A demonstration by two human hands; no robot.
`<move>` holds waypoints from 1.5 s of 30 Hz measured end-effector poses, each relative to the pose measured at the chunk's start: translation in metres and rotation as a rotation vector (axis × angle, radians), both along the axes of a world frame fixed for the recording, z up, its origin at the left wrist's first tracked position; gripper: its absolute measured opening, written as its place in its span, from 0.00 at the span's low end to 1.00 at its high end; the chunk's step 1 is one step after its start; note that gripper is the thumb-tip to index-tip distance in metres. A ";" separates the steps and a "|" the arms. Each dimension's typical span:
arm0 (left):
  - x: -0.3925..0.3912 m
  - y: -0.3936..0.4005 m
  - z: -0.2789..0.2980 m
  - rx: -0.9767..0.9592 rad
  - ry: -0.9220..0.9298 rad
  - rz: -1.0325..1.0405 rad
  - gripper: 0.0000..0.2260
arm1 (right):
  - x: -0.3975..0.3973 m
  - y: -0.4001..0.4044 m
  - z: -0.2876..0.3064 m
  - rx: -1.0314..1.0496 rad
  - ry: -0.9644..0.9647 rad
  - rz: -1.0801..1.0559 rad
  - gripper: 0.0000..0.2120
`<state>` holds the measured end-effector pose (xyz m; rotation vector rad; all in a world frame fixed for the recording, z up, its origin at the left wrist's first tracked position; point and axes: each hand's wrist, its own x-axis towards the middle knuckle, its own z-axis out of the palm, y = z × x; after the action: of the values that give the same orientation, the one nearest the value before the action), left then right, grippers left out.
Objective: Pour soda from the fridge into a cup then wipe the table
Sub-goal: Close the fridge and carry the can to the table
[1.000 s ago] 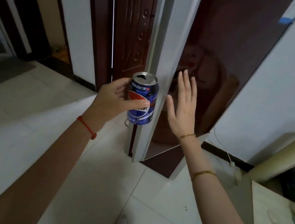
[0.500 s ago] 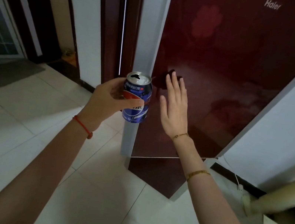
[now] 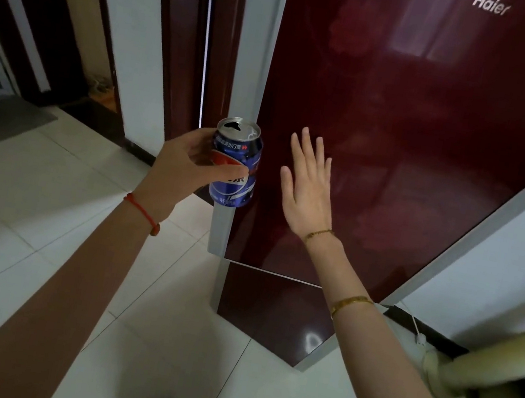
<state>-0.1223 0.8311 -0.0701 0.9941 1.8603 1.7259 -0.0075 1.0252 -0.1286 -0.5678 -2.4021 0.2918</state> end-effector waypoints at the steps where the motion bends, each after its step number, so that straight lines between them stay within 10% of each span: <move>1: -0.007 0.006 0.000 0.003 0.000 -0.015 0.30 | -0.006 0.005 0.000 0.005 -0.011 -0.014 0.25; 18: -0.124 0.086 -0.007 -0.027 0.050 -0.315 0.22 | -0.089 0.060 0.001 -0.079 -0.028 -0.273 0.25; 31: -0.156 0.106 -0.011 -0.037 -0.056 -0.406 0.40 | -0.104 0.065 0.011 -0.221 0.041 -0.310 0.24; 45: -0.131 0.129 -0.028 -0.038 -0.079 -0.547 0.31 | -0.078 -0.015 -0.009 -1.623 0.751 -0.318 0.27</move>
<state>-0.2536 0.9597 -0.0981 1.2541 1.3919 1.3708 -0.0856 1.0097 -0.1379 -1.1604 -0.9013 1.9056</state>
